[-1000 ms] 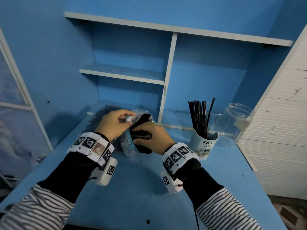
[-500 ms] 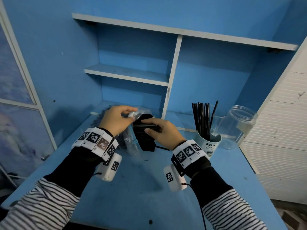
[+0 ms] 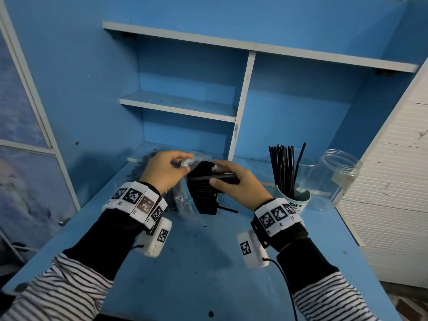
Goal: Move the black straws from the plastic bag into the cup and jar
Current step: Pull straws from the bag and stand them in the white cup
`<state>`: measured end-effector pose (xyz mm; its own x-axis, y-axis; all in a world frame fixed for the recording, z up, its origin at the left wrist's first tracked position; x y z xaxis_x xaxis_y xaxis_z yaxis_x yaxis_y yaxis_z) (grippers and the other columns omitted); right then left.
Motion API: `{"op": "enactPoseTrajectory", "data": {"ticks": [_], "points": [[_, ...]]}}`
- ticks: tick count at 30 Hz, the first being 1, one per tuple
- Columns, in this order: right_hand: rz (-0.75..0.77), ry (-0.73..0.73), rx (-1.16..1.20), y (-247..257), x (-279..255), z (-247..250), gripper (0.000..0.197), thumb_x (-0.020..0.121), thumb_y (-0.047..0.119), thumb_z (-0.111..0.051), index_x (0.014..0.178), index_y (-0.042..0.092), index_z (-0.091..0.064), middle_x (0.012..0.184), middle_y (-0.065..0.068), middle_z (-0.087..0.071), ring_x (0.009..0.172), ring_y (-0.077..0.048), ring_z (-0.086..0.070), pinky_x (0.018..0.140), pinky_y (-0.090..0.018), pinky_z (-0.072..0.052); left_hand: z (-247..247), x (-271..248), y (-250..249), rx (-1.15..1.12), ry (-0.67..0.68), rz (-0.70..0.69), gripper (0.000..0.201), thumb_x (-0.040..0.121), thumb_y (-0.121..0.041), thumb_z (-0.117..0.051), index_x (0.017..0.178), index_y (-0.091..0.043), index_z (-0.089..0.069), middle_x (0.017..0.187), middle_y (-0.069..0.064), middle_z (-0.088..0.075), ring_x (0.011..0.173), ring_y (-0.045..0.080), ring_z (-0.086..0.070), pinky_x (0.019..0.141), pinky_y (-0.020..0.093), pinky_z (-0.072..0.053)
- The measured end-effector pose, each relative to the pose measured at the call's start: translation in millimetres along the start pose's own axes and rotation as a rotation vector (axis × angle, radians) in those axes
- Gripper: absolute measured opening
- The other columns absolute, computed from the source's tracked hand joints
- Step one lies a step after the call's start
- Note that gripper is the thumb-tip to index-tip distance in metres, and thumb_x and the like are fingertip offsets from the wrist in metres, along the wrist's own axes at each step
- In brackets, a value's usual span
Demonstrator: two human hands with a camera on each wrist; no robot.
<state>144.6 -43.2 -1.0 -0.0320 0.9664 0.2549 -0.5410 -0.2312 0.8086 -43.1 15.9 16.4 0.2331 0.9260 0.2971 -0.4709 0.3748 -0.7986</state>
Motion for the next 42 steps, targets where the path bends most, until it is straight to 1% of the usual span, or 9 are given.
{"op": "enactPoseTrajectory", "data": {"ticks": [7,12,16,22,25,32,35,38,42], "points": [[-0.034,-0.078,0.062,-4,2,-3,0.018,0.085,0.02,-0.072,0.101,0.028,-0.074,0.102,0.007,-0.072,0.098,-0.008,-0.067,0.094,-0.032,-0.053,0,1,0,0.009,0.003,0.001,0.033,0.086,-0.014,-0.07,0.115,-0.029,-0.069,0.117,-0.008,-0.066,0.1,0.004,-0.058,0.09,0.022,-0.043],[-0.015,-0.061,0.113,-1,-4,19,0.019,0.085,0.009,-0.071,0.098,0.022,-0.073,0.089,-0.001,-0.074,0.075,-0.009,-0.07,0.081,-0.022,-0.055,-1,1,3,-0.002,0.017,0.007,0.033,0.086,-0.015,-0.07,0.115,-0.03,-0.069,0.116,-0.008,-0.066,0.097,0.003,-0.059,0.08,0.015,-0.041],[-0.003,-0.071,0.055,1,-10,37,0.018,0.085,0.011,-0.071,0.096,0.026,-0.073,0.084,0.001,-0.073,0.073,-0.009,-0.07,0.078,-0.02,-0.055,-2,1,3,0.013,0.017,0.01,0.032,0.086,-0.014,-0.07,0.115,-0.029,-0.068,0.113,-0.008,-0.066,0.094,0.002,-0.059,0.071,0.008,-0.039],[0.015,-0.101,-0.006,7,-29,79,0.019,0.085,0.008,-0.07,0.097,0.022,-0.072,0.087,-0.006,-0.074,0.074,-0.012,-0.069,0.077,-0.016,-0.053,0,-4,-2,-0.009,0.002,0.032,0.034,0.081,-0.014,-0.075,0.111,-0.029,-0.067,0.112,-0.008,-0.065,0.097,0.006,-0.06,0.09,0.026,-0.05],[0.015,-0.106,-0.024,14,-41,96,0.019,0.085,0.006,-0.069,0.099,0.016,-0.073,0.085,-0.003,-0.073,0.07,-0.002,-0.067,0.071,-0.01,-0.049,1,-14,-31,0.063,-0.081,-0.083,0.038,0.08,-0.026,-0.076,0.116,-0.027,-0.064,0.119,-0.01,-0.058,0.106,0.004,-0.051,0.095,0.025,-0.04],[0.096,-0.144,-0.237,41,-61,121,0.018,0.083,0.012,-0.073,0.096,0.024,-0.074,0.086,0.014,-0.07,0.078,0.002,-0.062,0.074,-0.008,-0.043,-88,-30,-108,0.287,0.384,-0.336,0.077,0.064,-0.053,-0.082,0.131,-0.036,-0.048,0.121,-0.018,-0.053,0.109,0.004,-0.052,0.09,0.024,-0.04],[0.136,-0.134,-0.303,55,-69,127,0.02,0.084,0.014,-0.072,0.093,0.032,-0.072,0.085,0.015,-0.069,0.079,-0.002,-0.061,0.075,-0.012,-0.043,-109,-21,-113,0.36,0.391,-0.309,0.06,0.071,-0.043,-0.08,0.122,-0.032,-0.051,0.106,-0.009,-0.061,0.098,0.013,-0.058,0.077,0.027,-0.043],[0.157,-0.151,-0.358,67,-76,135,0.02,0.085,0.015,-0.071,0.097,0.031,-0.07,0.09,0.017,-0.066,0.085,0.0,-0.059,0.078,-0.015,-0.041,-114,-16,-119,0.359,0.303,-0.259,0.031,0.078,-0.049,-0.073,0.092,-0.028,-0.055,0.079,-0.008,-0.059,0.079,0.015,-0.059,0.066,0.028,-0.044],[0.201,-0.195,-0.335,89,-83,142,0.042,0.085,0.021,-0.071,0.122,0.031,-0.055,0.111,0.013,-0.061,0.095,-0.001,-0.059,0.086,-0.019,-0.046,-122,-20,-129,0.116,0.257,-0.253,0.045,0.085,-0.053,-0.063,0.059,-0.021,-0.045,0.053,-0.008,-0.047,0.051,0.009,-0.046,0.051,0.027,-0.033]]}}
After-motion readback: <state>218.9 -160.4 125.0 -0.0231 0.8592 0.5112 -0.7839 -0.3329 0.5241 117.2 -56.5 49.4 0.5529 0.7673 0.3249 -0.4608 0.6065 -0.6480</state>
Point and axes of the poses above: each hand's wrist, its own x-axis towards the middle knuckle, its own z-axis out of the back of the hand, y = z × x, the point moved 7 cm from there along x, towards the middle knuckle
